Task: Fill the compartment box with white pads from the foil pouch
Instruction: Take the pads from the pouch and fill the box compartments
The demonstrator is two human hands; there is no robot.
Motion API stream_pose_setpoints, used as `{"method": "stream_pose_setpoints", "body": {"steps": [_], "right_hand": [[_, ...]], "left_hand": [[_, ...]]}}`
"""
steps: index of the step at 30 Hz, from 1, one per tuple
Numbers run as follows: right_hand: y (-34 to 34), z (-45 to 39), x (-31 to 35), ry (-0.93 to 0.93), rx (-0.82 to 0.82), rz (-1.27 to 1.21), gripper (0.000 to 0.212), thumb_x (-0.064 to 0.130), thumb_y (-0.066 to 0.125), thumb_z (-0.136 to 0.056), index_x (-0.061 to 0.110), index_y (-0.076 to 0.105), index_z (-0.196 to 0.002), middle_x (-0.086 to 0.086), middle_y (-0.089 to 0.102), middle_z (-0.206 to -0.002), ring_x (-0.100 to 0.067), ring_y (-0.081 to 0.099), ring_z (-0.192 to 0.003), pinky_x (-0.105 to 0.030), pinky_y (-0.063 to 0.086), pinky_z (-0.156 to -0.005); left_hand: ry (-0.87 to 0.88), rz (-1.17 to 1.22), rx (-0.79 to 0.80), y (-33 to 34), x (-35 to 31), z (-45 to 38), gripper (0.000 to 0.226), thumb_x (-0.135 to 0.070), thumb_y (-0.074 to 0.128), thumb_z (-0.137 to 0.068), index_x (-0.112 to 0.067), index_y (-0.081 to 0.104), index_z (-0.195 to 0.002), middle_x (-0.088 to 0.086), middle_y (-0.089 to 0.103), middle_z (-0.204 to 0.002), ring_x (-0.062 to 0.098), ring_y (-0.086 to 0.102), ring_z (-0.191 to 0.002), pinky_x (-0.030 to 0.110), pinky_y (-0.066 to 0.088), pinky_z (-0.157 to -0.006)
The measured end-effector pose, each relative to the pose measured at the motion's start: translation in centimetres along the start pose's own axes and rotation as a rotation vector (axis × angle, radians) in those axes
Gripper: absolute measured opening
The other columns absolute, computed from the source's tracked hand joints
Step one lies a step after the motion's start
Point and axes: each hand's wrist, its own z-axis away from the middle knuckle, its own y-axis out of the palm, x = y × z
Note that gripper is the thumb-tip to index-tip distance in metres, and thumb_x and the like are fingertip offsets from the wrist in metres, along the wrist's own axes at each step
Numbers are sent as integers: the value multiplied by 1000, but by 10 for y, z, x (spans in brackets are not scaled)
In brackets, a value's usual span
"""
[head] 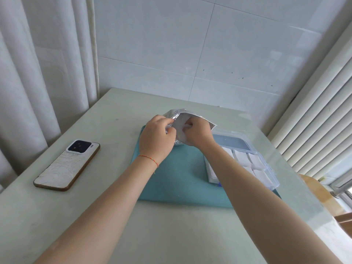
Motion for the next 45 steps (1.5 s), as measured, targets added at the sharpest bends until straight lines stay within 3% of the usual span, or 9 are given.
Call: {"method": "stream_pose_setpoints", "body": {"steps": [5, 8, 13, 17, 21, 25, 31, 35, 45], "right_hand": [[-42, 29, -21, 91, 129, -378, 15, 3, 56, -85, 9, 61, -72, -6, 58, -58, -12, 56, -43, -22, 48, -54], [-63, 44, -31, 55, 231, -441, 10, 3, 61, -88, -1, 69, -92, -10, 64, -66, -17, 58, -57, -24, 51, -64], [-72, 61, -27, -66, 301, -544, 16, -3, 67, -86, 3, 66, -101, -8, 62, -72, -15, 60, -56, -19, 51, -56], [-63, 61, -32, -14, 243, -472, 14, 0, 61, -88, 4, 70, -98, -4, 66, -70, -15, 61, -58, -21, 51, -61], [-40, 56, -30, -89, 271, -137, 35, 4, 48, -88, 18, 73, -108, 1, 69, -111, -21, 64, -101, -24, 49, -82], [-12, 44, -7, -219, 386, 87, 40, 10, 50, -95, 10, 55, -135, -8, 40, -149, -27, 45, -129, -24, 36, -93], [4, 31, 7, -206, 427, 128, 39, 18, 47, -100, -2, 46, -134, -15, 54, -131, -25, 50, -120, -24, 32, -88], [4, 29, -1, -141, 332, -32, 10, 10, 57, -87, 7, 64, -81, -7, 59, -93, -22, 50, -89, -25, 35, -70], [25, 25, 10, -101, 461, 203, 23, 27, 45, -101, 7, 52, -109, -8, 51, -97, -24, 50, -88, -29, 36, -74]], "left_hand": [[37, -152, 15, 1, -4, 6, 32, -9, 54, -86, -14, 70, -113, 5, 57, -113, 25, 49, -110, 25, 37, -77], [76, -130, -63, -1, -11, 14, 18, -14, 60, -85, -16, 73, -98, 2, 52, -100, 21, 50, -95, 27, 38, -71], [15, 143, 345, 0, -24, 27, 36, -31, 71, -86, -20, 50, -59, -5, 38, -58, 11, 29, -54, 28, 26, -52], [23, -21, 126, -1, -12, 32, 36, -18, 70, -82, -17, 47, -54, 0, 41, -69, 15, 38, -69, 29, 26, -60], [139, -260, 34, -5, 13, 31, 7, -15, 73, -79, -9, 76, -77, 8, 59, -113, 31, 47, -105, 29, 41, -82], [82, -306, 134, -7, 15, 25, 19, -12, 61, -82, -4, 67, -66, 6, 61, -89, 32, 55, -83, 36, 46, -63], [53, -279, 114, -9, 22, 20, 23, -15, 59, -81, -2, 59, -62, 6, 55, -74, 30, 49, -71, 41, 44, -57], [51, -225, 92, -6, 26, 20, 28, -14, 57, -79, -1, 47, -57, 7, 44, -64, 28, 41, -65, 40, 35, -53], [47, -137, 53, -6, 32, 21, 28, -25, 49, -73, -1, 54, -59, 13, 51, -64, 31, 47, -67, 45, 38, -57]]}}
